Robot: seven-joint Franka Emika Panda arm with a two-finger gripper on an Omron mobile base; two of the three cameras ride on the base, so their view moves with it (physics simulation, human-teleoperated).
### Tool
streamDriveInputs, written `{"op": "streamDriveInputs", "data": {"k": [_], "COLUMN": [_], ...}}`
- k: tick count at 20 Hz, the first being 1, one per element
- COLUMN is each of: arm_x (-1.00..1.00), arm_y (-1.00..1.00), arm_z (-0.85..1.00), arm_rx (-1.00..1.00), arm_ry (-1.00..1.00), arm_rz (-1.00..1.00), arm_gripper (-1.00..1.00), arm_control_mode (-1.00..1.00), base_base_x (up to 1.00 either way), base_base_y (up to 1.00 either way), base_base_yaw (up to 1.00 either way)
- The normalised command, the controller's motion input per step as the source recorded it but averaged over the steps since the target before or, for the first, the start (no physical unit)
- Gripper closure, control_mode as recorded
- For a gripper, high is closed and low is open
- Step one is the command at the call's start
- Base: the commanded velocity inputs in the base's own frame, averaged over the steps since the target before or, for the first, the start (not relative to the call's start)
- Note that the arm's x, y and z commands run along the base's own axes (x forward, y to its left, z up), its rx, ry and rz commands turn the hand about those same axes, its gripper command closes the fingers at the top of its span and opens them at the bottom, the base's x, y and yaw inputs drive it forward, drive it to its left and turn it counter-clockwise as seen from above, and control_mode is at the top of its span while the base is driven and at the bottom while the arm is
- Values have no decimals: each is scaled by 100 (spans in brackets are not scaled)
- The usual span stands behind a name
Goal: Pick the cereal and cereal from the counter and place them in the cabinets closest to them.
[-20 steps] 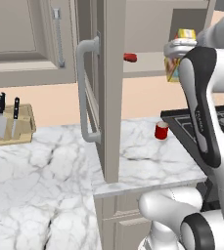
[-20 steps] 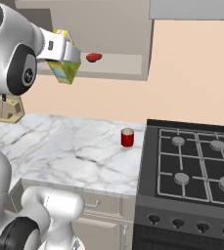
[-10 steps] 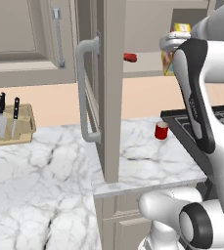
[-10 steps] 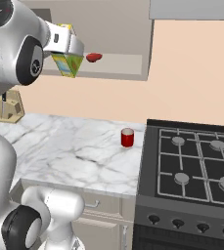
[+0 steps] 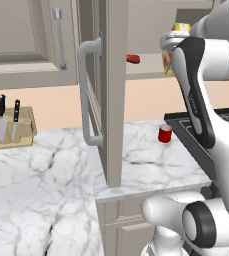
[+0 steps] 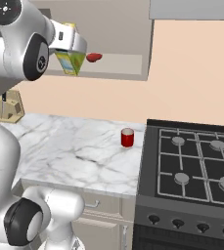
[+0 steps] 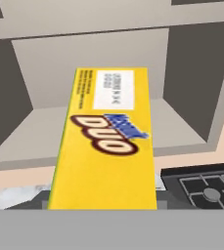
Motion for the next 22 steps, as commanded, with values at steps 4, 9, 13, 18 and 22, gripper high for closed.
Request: {"op": "streamDriveInputs", "data": {"k": [4, 9, 13, 18, 22], "arm_x": [26, 32, 33, 43, 49], "arm_y": [0, 0, 0, -1, -1], "arm_z": [-1, -4, -11, -10, -2], "arm_rx": [0, 0, 0, 0, 0], "arm_ry": [-1, 0, 0, 0, 0], "arm_rz": [0, 0, 0, 1, 2], "arm_gripper": [100, 100, 100, 100, 100], "arm_control_mode": [-100, -100, -100, -100, -100], "base_base_x": [0, 0, 0, 0, 0], "base_base_y": [0, 0, 0, 0, 0], "base_base_yaw": [0, 0, 0, 0, 0]}}
